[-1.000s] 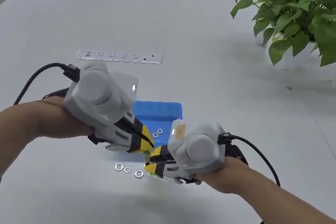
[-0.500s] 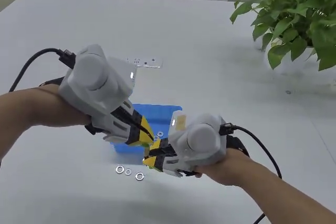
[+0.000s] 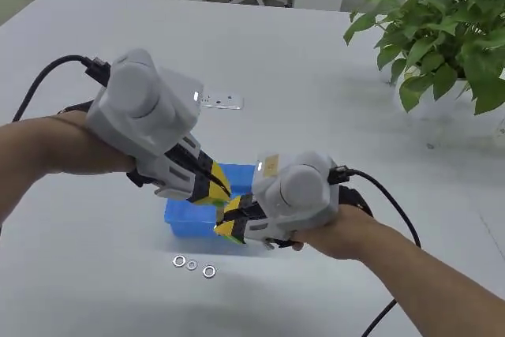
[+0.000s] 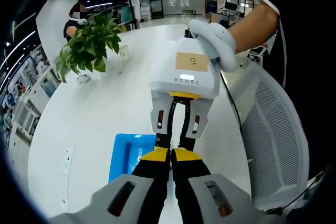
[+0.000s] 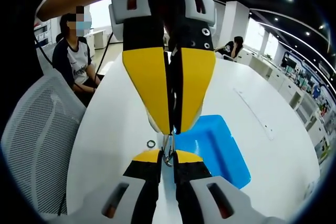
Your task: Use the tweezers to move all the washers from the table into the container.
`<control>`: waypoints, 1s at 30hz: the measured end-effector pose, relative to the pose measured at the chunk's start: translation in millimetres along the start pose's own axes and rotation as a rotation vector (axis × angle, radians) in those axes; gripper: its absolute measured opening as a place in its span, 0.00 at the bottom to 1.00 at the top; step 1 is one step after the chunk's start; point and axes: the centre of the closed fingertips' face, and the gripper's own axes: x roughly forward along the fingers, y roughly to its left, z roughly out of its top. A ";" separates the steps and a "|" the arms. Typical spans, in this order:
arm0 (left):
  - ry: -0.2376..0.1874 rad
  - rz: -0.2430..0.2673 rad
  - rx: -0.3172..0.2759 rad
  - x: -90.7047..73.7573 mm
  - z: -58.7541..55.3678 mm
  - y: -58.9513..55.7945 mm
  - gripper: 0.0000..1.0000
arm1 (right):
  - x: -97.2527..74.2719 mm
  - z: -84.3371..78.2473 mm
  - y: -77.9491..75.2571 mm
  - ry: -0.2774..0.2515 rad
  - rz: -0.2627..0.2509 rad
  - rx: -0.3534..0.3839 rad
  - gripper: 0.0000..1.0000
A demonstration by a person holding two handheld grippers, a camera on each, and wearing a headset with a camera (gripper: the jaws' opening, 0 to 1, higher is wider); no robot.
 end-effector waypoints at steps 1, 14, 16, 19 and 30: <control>0.001 0.002 0.002 -0.7 0.3 1.7 0.05 | -0.2 0.9 -1.6 -0.001 0.000 -0.002 0.10; 0.005 0.025 0.022 -3.7 1.7 25.9 0.05 | 0.3 5.0 -27.6 -0.002 -0.012 -0.016 0.10; 0.005 0.029 0.023 -3.0 1.2 29.7 0.05 | 1.0 4.1 -31.9 -0.001 -0.015 -0.020 0.10; 0.005 0.033 0.022 -1.6 0.0 35.1 0.05 | 2.2 2.8 -37.6 -0.003 -0.015 -0.022 0.10; 0.008 0.040 0.013 5.7 -8.1 52.1 0.05 | 13.2 -4.4 -53.8 -0.007 0.001 -0.018 0.10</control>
